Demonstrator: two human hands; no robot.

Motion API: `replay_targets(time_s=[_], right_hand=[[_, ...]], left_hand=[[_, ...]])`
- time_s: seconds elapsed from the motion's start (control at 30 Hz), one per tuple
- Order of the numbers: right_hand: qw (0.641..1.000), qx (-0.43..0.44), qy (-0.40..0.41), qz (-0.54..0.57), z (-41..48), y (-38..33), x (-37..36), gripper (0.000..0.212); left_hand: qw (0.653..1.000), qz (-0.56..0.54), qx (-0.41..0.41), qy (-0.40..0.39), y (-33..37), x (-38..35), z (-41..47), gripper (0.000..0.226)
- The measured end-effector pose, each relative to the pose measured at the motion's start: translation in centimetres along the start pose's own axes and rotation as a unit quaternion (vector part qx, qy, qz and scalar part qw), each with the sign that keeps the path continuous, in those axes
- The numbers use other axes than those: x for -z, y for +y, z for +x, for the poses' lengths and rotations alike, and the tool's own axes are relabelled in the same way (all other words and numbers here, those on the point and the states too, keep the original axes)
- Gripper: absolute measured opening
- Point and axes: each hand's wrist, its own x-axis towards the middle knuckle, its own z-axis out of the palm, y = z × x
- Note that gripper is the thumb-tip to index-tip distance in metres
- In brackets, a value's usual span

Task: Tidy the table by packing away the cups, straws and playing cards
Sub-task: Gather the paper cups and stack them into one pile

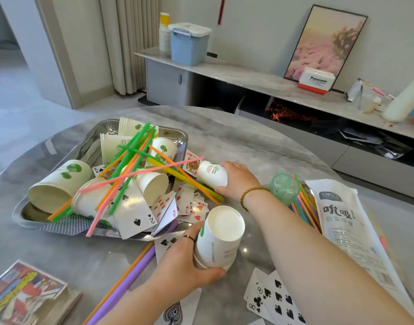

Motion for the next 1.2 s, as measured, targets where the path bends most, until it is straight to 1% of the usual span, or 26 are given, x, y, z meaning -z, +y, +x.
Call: replay_targets(time_s=[0.1, 0.2, 0.27, 0.33, 0.37, 0.4, 0.47, 0.5, 0.53, 0.57, 0.63, 0.7, 0.73, 0.8, 0.87, 0.97, 1.07, 1.2], right_hand=[[1.0, -0.026, -0.011, -0.008, -0.4, 0.2, 0.3, 0.067], [0.995, -0.081, -0.057, 0.03, -1.7, 0.5, 1.4, 0.073], [0.983, -0.126, -0.077, 0.112, -3.0, 0.8, 2.5, 0.069], [0.954, -0.153, -0.083, 0.244, -5.0, 1.2, 3.6, 0.062], [0.924, -0.155, -0.084, 0.339, -6.2, 1.4, 4.0, 0.055], [0.879, -0.152, -0.079, 0.444, -7.3, 1.5, 4.1, 0.049], [0.769, -0.112, -0.045, 0.628, -9.7, 1.3, 4.2, 0.044], [0.728, -0.079, -0.021, 0.681, -10.6, 1.1, 3.8, 0.046], [0.716, -0.046, 0.006, 0.697, -11.9, 0.7, 3.6, 0.05], [0.728, -0.018, 0.031, 0.684, -12.9, 0.2, 3.1, 0.057], [0.777, 0.008, 0.069, 0.626, -14.7, -0.9, 2.3, 0.072], [0.804, 0.03, 0.084, 0.589, -15.8, -1.7, 1.3, 0.074], [0.812, 0.045, 0.085, 0.576, -16.1, -1.9, 1.0, 0.074], [0.83, 0.062, 0.08, 0.549, -16.5, -2.0, 0.7, 0.077], [0.84, 0.071, 0.075, 0.532, -16.8, -1.9, 0.8, 0.087], [0.865, 0.082, 0.071, 0.49, -17.1, -2.1, 0.6, 0.102], [0.894, 0.089, 0.052, 0.437, -17.7, -2.4, -0.5, 0.102], [0.896, 0.072, 0.055, 0.436, -17.8, -2.2, -2.2, 0.102]], left_hand=[[1.0, -0.003, -0.002, 0.005, 0.1, 0.0, 0.0, 0.07], [1.0, -0.001, 0.005, 0.007, 0.6, 0.0, -0.2, 0.068], [1.0, 0.005, 0.009, 0.01, 0.7, 0.0, -0.3, 0.065], [1.0, 0.017, 0.011, 0.01, 0.8, 0.0, -0.9, 0.061], [1.0, 0.023, 0.014, 0.007, 0.9, 0.0, -1.2, 0.059], [0.999, 0.028, 0.015, 0.004, 1.0, -0.1, -1.5, 0.058], [0.999, 0.034, 0.02, 0.006, 1.1, -0.2, -2.0, 0.057], [0.999, 0.038, 0.023, 0.01, 1.0, -0.2, -2.0, 0.058], [0.999, 0.043, 0.023, 0.014, 1.3, -0.3, -2.3, 0.061], [0.999, 0.044, 0.024, 0.017, 1.4, -0.4, -2.5, 0.063], [0.998, 0.048, 0.026, 0.016, 1.8, -0.6, -3.0, 0.064], [0.998, 0.056, 0.026, 0.016, 2.3, -0.5, -3.3, 0.06], [0.998, 0.063, 0.024, 0.017, 2.5, -0.3, -3.5, 0.061], [0.998, 0.059, 0.018, 0.016, 2.8, 0.1, -3.8, 0.071], [0.999, 0.045, 0.015, 0.01, 2.7, 0.5, -4.2, 0.078], [0.998, 0.063, 0.015, 0.009, 2.5, 0.9, -4.8, 0.074], [0.998, 0.064, 0.013, 0.007, 2.5, 1.1, -5.2, 0.071], [0.998, 0.069, 0.015, -0.002, 2.3, 1.0, -5.5, 0.087]])
